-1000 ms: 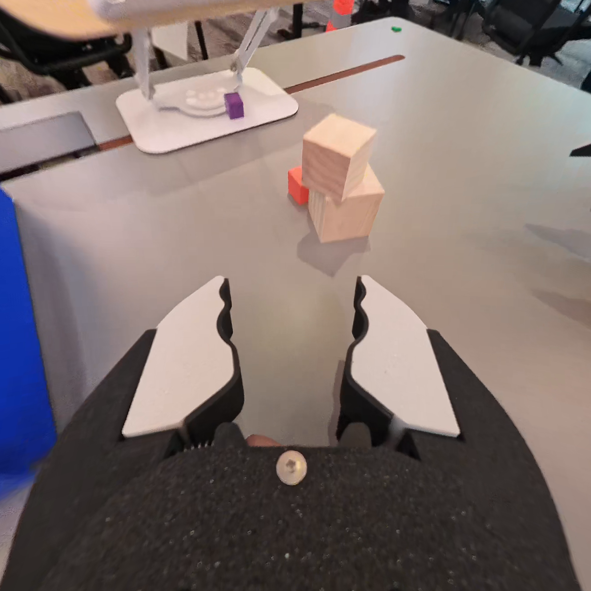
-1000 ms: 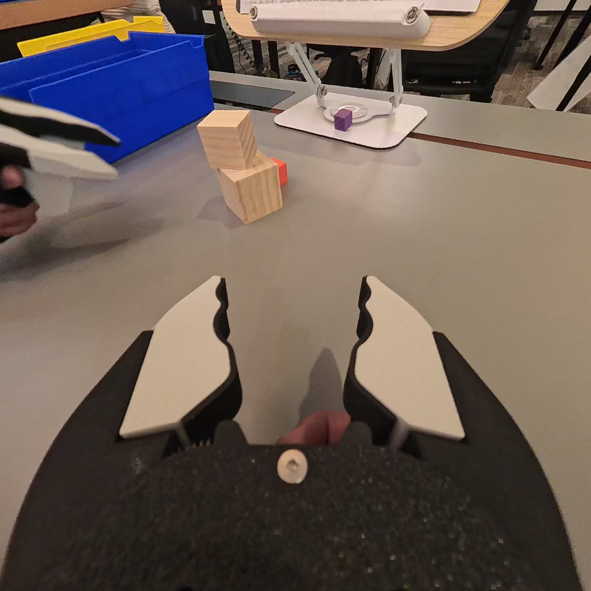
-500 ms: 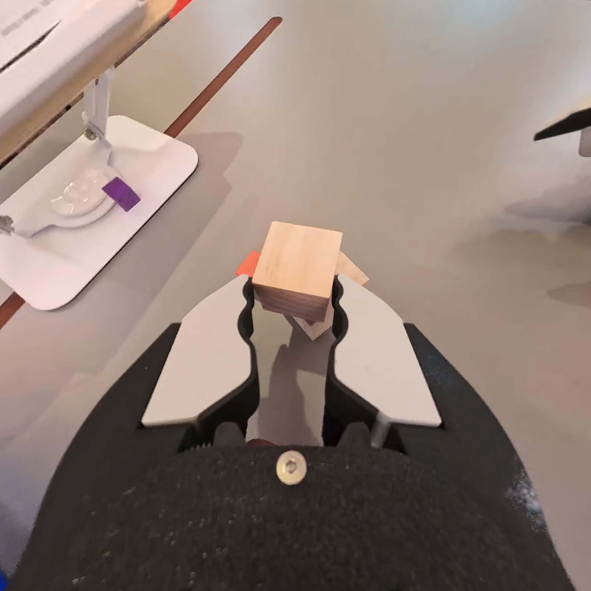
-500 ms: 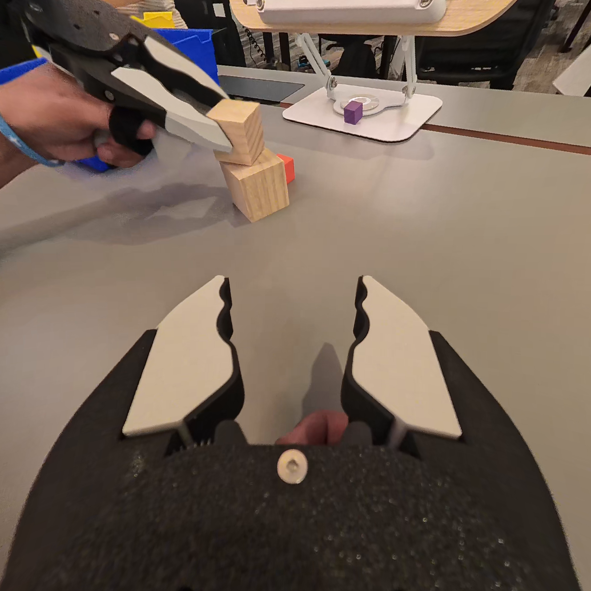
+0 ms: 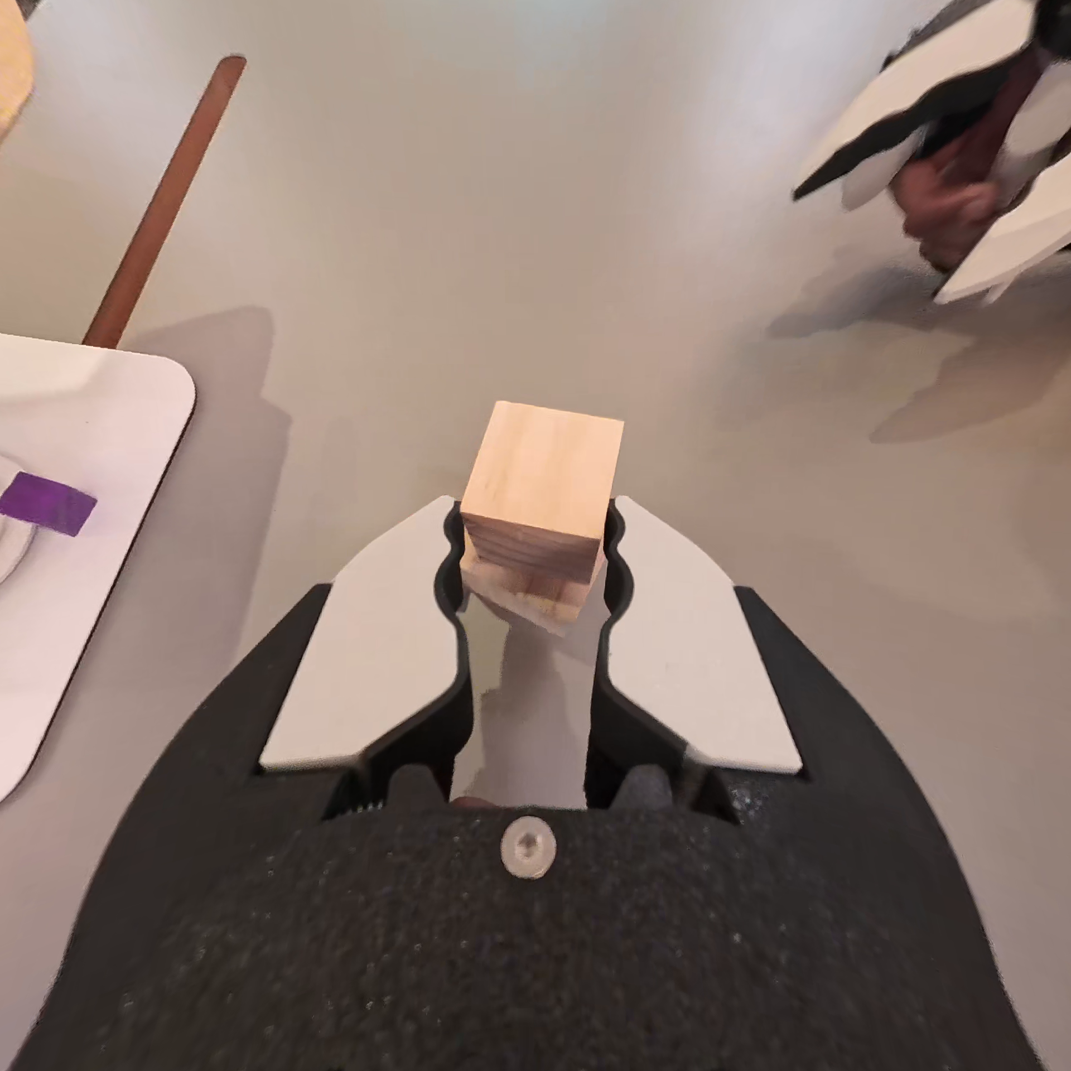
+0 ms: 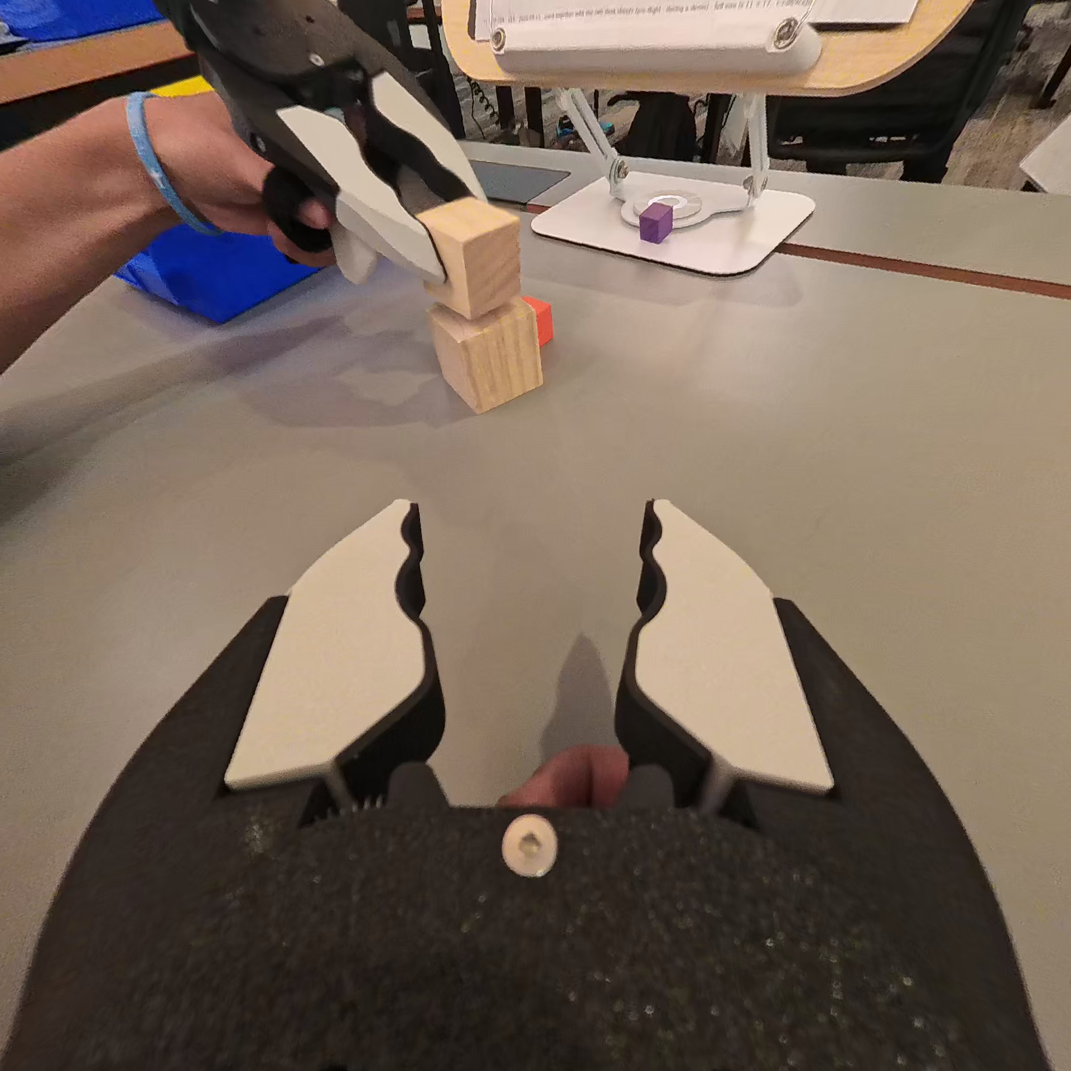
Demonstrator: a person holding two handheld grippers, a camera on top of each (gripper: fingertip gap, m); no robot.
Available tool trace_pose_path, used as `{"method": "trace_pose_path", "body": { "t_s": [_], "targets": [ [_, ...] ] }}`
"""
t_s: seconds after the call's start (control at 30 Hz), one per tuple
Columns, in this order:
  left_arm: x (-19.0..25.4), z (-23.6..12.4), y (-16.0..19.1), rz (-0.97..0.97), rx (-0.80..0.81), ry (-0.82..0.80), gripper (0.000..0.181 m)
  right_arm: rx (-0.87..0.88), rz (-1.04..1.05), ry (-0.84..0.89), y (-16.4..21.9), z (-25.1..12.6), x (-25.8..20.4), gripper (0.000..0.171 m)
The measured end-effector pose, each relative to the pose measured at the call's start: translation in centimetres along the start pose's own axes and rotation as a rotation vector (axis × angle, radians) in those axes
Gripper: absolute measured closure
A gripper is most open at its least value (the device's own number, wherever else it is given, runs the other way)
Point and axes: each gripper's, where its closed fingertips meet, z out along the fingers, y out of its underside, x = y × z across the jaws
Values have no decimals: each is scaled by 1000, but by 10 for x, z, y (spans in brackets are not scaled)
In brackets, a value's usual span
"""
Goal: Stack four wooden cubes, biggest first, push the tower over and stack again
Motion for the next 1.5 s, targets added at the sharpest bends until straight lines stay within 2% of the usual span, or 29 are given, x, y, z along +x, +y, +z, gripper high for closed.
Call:
{"method": "trace_pose_path", "body": {
  "t_s": [0.2,0.33,0.87,1.17,1.33,1.5],
  "targets": [
    [4,3,10,51,-31,40,135,0,-1,-4,-1,-3,1,99],
    [4,3,10,68,2,56,135,1,0,-12,-1,-4,0,99],
    [18,-6,17,-72,25,0,136,-16,-10,-42,1,0,-10,101],
    [50,-5,18,-12,-90,5,136,-25,-24,-56,0,0,-15,101],
    [70,-4,17,21,-93,-31,136,-30,-25,-64,2,0,-17,102],
    [72,-33,4,-38,-1,-115,136,-30,-31,-66,1,-1,-19,102]
  ]
}}
